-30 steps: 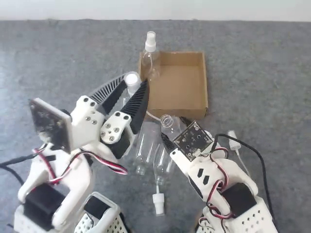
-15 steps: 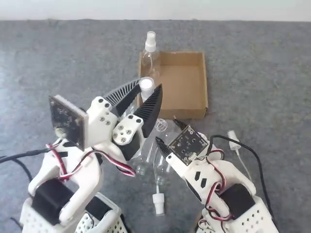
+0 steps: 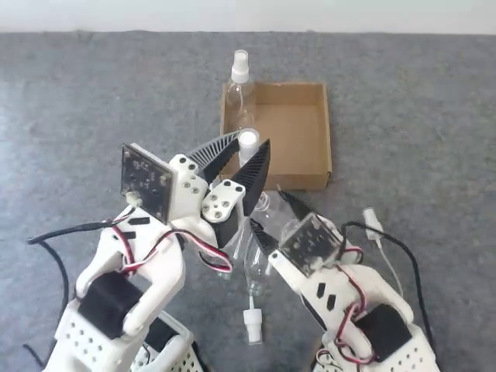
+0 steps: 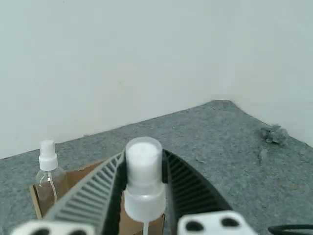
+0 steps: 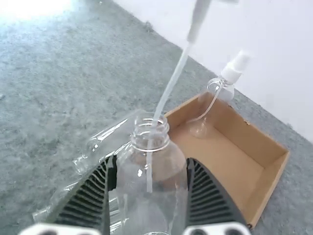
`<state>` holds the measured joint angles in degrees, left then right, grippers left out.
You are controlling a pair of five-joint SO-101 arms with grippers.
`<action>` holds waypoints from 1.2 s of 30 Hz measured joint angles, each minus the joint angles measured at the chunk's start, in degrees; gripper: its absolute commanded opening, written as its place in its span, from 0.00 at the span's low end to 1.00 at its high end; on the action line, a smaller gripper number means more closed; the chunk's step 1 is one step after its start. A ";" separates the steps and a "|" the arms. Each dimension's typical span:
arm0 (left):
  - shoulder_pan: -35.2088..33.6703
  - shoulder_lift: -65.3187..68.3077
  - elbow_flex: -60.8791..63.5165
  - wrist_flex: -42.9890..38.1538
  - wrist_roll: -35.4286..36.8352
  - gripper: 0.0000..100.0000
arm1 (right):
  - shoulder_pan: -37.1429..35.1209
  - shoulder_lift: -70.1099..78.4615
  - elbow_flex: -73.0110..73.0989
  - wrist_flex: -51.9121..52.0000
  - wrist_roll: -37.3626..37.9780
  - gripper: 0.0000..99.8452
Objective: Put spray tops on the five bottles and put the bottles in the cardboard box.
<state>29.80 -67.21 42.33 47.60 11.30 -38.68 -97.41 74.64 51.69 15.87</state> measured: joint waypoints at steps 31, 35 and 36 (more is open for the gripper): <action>3.52 0.00 3.52 -0.53 -1.23 0.01 | 1.41 -5.63 1.85 -2.20 0.18 0.01; 3.69 0.00 3.52 -0.53 -1.23 0.01 | 1.41 -5.63 1.85 -2.20 0.18 0.01; 3.60 0.00 3.52 -0.53 -1.23 0.01 | 1.41 -5.63 1.85 -2.20 0.18 0.01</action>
<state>33.41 -67.21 45.85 47.08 10.07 -37.27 -103.03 76.48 49.49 16.04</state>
